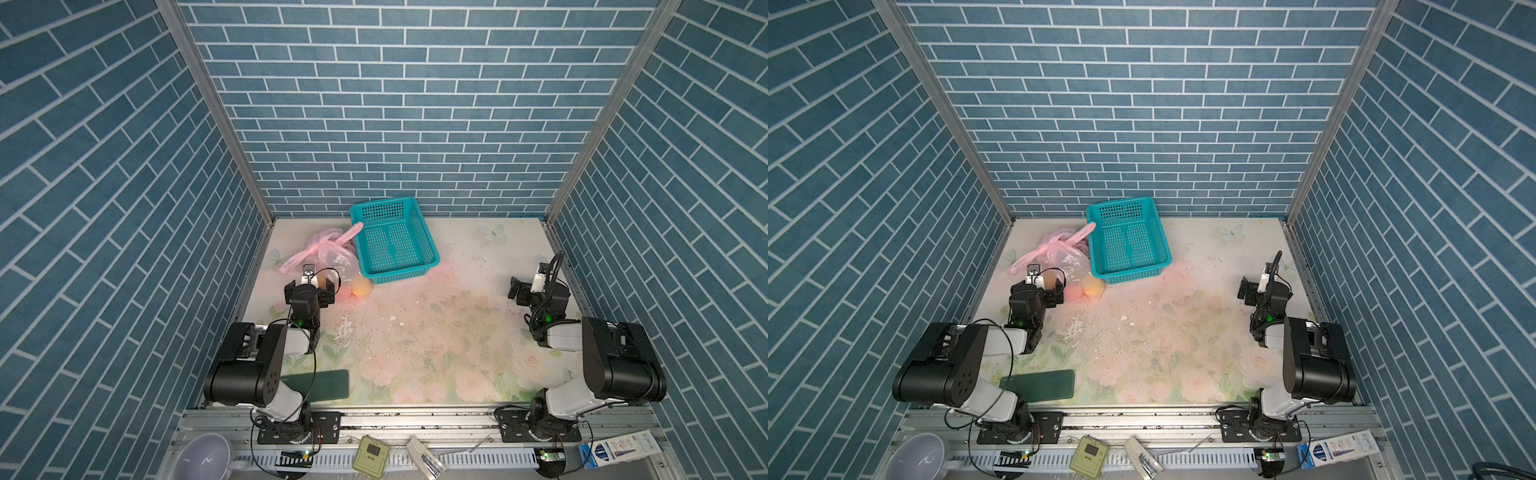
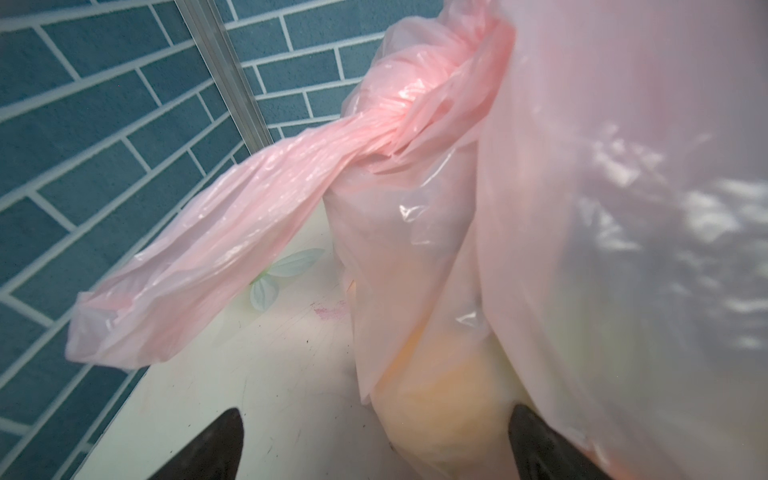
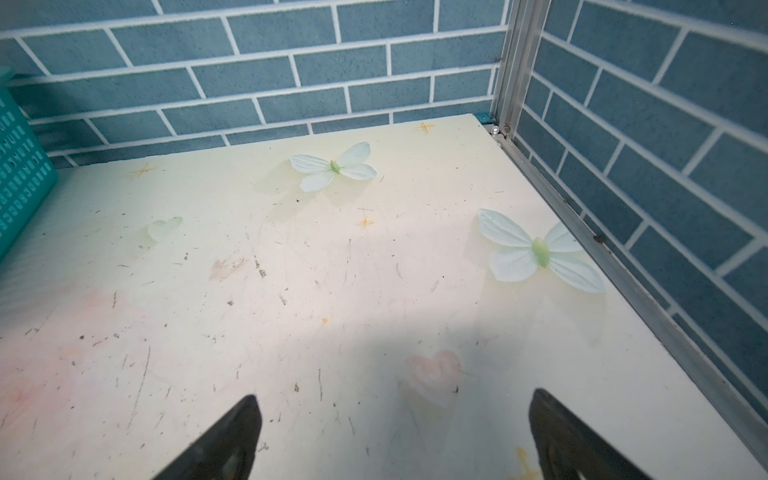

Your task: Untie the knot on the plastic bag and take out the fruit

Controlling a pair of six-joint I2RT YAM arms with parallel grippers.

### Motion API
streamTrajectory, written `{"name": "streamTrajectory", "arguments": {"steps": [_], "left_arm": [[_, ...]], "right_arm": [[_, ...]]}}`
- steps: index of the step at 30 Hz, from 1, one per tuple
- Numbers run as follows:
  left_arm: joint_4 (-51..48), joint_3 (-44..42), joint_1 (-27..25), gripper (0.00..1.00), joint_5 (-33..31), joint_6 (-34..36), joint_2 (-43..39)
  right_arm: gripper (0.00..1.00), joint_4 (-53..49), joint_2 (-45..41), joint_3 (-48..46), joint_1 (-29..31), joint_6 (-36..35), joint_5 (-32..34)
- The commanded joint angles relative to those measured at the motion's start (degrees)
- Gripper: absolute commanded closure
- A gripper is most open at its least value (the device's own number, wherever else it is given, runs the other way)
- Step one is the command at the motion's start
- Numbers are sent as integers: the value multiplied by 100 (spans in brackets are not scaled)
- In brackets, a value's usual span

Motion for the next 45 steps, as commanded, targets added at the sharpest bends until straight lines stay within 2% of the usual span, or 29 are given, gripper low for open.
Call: {"name": "streamTrajectory", "arguments": {"steps": [1,18,20,24,29,32,35,41,45], "left_arm": [[-45,60,39,0,-19,-15,39],[-82,56,39,0,1,-6,-22],[-379,122,39,0,20,-14,-245],[-1476,333,39,0,163,-28,-999],[-2912,601,39,0,600,-347,-1888],[-3838,885,-20,0,783,-648,-2196],[-4346,1027,-133,0,936,-891,-2427],[-4707,1001,-283,0,1048,-1490,-2872],[-4807,1037,-521,0,1041,-1629,-2935]], "right_arm": [[1,155,27,-132,-16,-25,46],[1,-42,-148,-96,-5,-46,-5],[1,-693,-514,45,12,-90,-33],[1,-2848,-1249,836,116,322,46],[1,-4006,-1529,1565,843,371,136],[1,-4502,-1216,2216,1337,413,137],[1,-5003,-589,3106,1803,510,1],[1,-5671,772,4856,2590,568,-215],[1,-5874,1538,5814,2901,587,-251]]}}
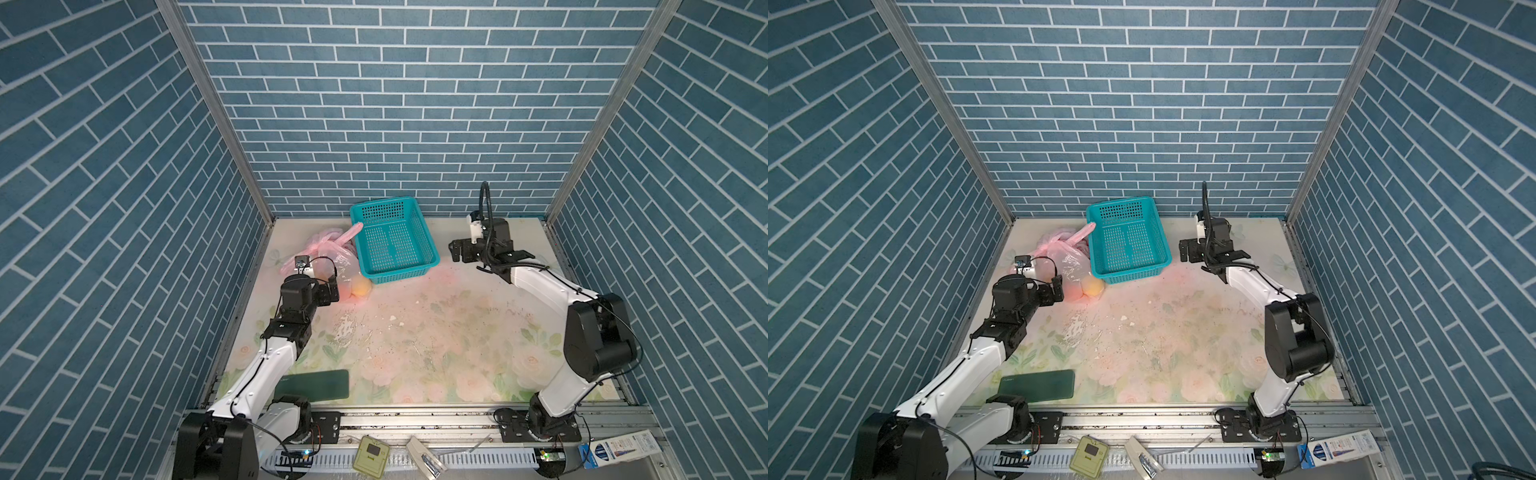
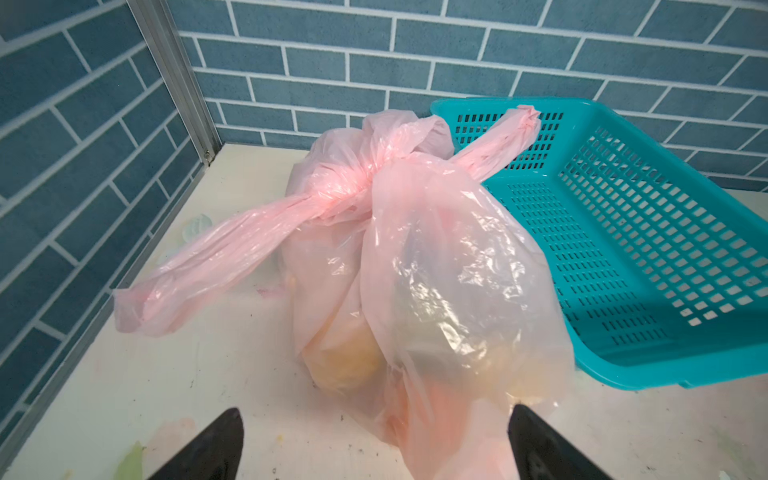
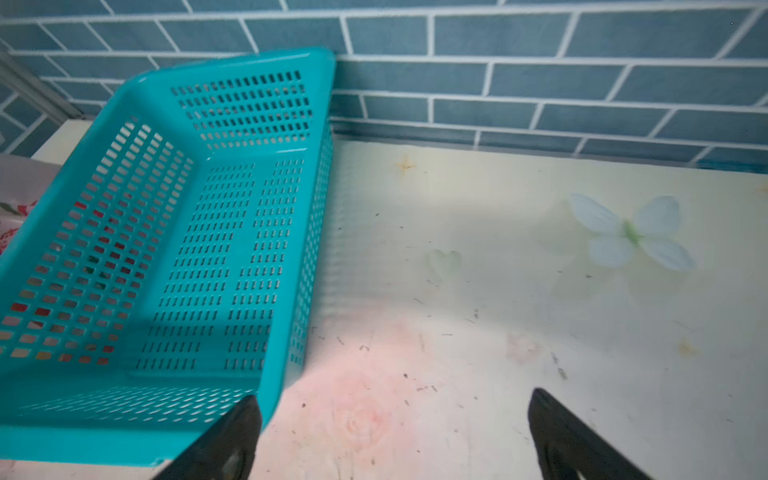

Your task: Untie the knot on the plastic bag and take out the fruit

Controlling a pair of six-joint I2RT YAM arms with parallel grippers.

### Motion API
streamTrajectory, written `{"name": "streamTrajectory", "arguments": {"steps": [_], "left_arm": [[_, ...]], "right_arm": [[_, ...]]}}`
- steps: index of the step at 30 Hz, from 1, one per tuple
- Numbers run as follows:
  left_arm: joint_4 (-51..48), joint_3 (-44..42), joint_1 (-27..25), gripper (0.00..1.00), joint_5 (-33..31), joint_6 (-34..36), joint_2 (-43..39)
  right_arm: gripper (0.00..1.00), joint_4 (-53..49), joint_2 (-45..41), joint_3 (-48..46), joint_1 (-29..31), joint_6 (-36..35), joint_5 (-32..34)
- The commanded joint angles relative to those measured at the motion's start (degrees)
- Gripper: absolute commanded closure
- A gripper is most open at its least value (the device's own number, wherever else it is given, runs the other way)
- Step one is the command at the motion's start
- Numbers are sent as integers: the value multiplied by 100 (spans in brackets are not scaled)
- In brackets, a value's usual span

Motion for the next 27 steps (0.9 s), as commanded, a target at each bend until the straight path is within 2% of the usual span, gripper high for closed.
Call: {"name": "streamTrajectory", "arguments": {"steps": [1,3,7,13,17,22,27], "left_arm": [[-324,103,-236,0,64,-318,-45],[-316,147,-359,0,44,-349,-6],[-256,211,-535,0,6,-410,123],[-149,264,-647,0,8,-411,257],[-131,290,-649,0,-18,-370,304],[-92,298,-649,0,-27,-358,347],[-78,265,-649,0,-27,-385,320]], "right_arm": [[1,-580,564,980,219,114,-108],[1,-762,954,1454,338,86,-343],[3,-1278,1762,2463,503,102,-223],[17,-1858,2694,3543,589,335,156],[37,-1942,2897,3723,594,475,183],[52,-1998,2865,3579,597,507,337],[69,-1969,2462,3070,563,422,647]]}}
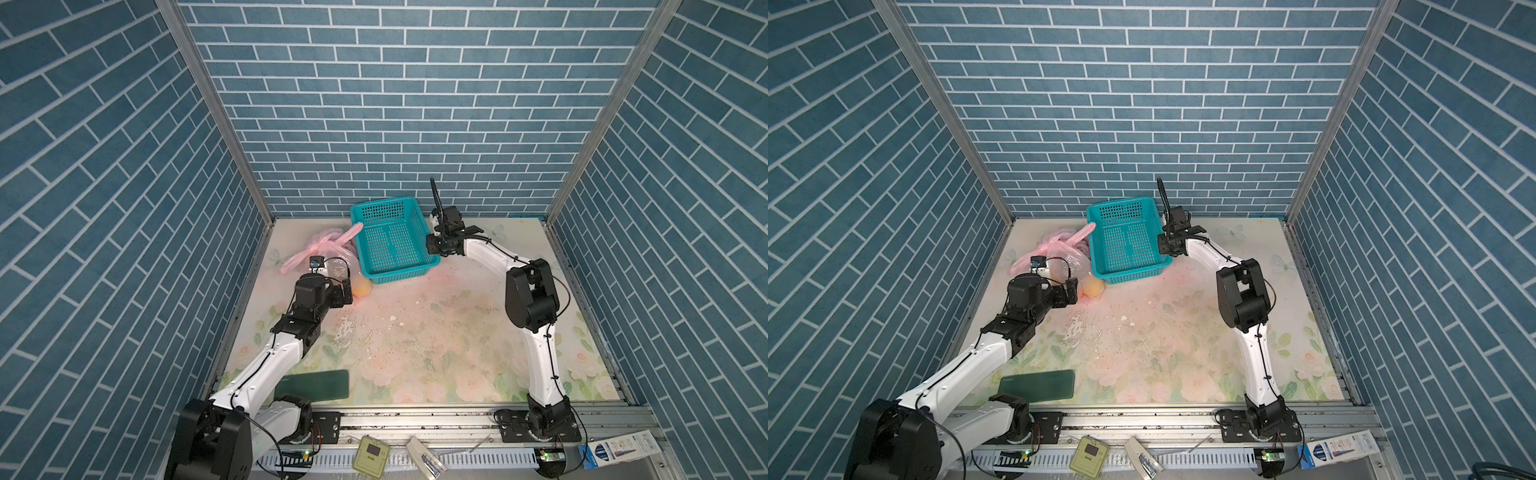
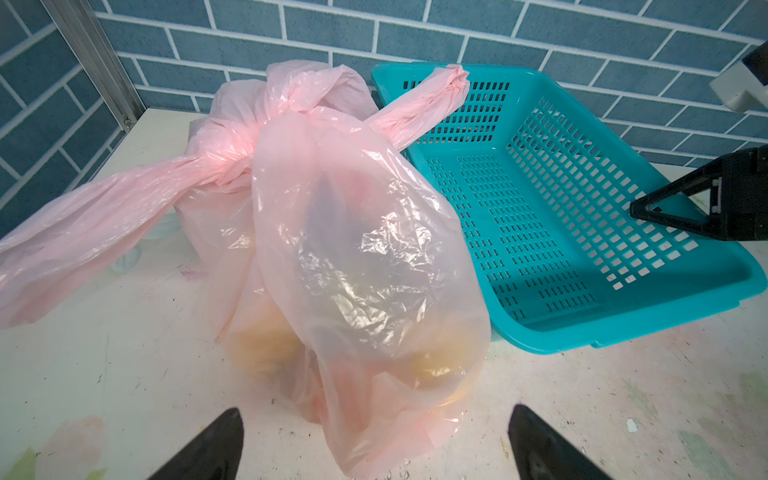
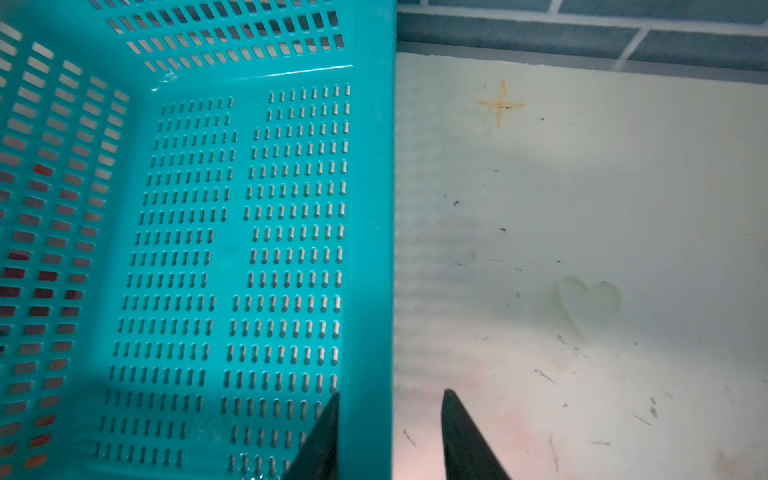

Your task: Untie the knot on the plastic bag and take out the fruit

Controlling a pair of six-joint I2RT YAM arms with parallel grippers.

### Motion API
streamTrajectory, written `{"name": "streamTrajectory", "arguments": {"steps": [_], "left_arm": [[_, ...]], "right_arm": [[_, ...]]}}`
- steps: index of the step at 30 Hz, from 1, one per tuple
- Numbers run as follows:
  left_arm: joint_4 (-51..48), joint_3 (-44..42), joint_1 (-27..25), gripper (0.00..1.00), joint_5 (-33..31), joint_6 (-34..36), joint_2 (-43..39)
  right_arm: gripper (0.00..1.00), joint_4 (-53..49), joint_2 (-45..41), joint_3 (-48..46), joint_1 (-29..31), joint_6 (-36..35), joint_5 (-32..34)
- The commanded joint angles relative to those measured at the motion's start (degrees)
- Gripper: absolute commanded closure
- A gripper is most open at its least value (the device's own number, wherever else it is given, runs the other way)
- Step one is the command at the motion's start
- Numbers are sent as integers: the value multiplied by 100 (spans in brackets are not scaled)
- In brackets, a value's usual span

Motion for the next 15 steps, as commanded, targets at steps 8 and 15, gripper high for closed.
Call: {"name": "streamTrajectory", "arguments": {"steps": [8,15], "left_arm": [[107,39,-28,0,-1,-46,5],[173,3,-61,0,13,-105,15]], "right_arm": [[82,26,-1512,-1850,-362,-88,521],[82,94,-2611,-3354,-897,-172,700]]}}
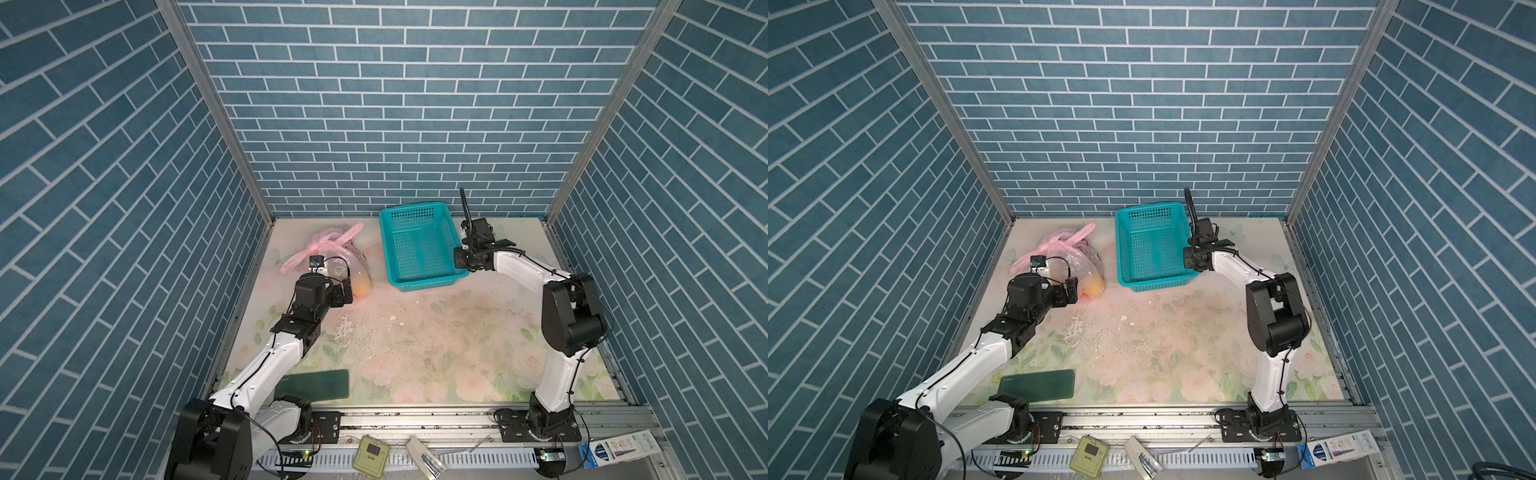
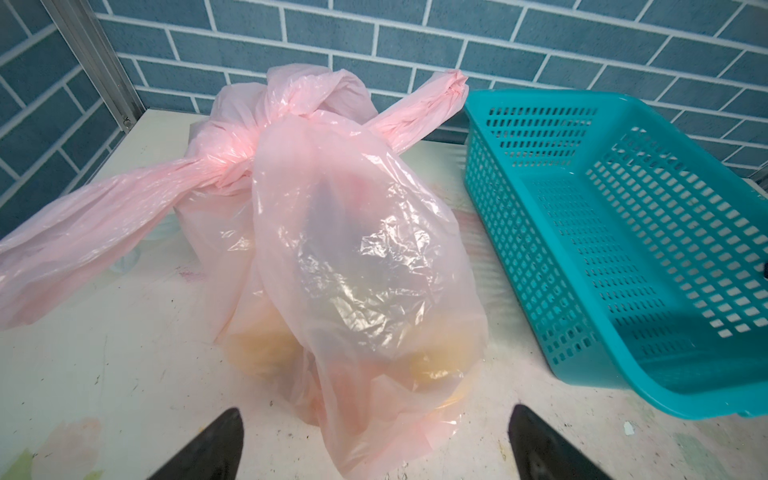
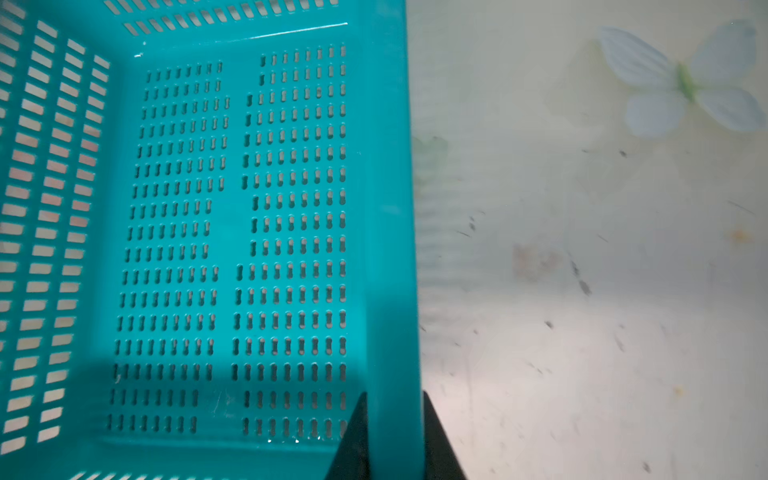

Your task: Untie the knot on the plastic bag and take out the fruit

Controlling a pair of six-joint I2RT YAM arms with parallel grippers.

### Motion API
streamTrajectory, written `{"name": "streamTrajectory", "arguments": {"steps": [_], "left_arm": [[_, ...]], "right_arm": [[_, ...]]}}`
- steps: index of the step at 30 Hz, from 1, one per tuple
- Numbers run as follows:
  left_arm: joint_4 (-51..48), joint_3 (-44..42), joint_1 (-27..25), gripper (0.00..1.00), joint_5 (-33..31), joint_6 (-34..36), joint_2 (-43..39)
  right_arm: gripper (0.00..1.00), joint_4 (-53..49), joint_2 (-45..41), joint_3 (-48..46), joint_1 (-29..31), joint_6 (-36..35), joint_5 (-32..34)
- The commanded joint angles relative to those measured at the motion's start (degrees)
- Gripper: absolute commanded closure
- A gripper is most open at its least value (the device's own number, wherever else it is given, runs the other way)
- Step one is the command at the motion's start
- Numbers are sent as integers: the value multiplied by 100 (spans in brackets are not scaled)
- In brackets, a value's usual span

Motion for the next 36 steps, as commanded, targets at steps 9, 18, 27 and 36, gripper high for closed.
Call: {"name": "streamTrajectory", "arguments": {"steps": [9,18,27,36], "left_arm": [[253,-42,-113,0,-13,-133,125],[149,0,-152,0,-40,-140,93],[40,112,-162,0,-66,-115,119],[-97,143,-162,0,-73,-90,87]], "right_arm": [[50,-452,-1216,-1144,-749,-570,485],[25,-1170,-1372,-59,-477,-365,546],[25,-1510,-418,1409,630,51,559],[28,-1260,901,2576,1383,312,104]]}}
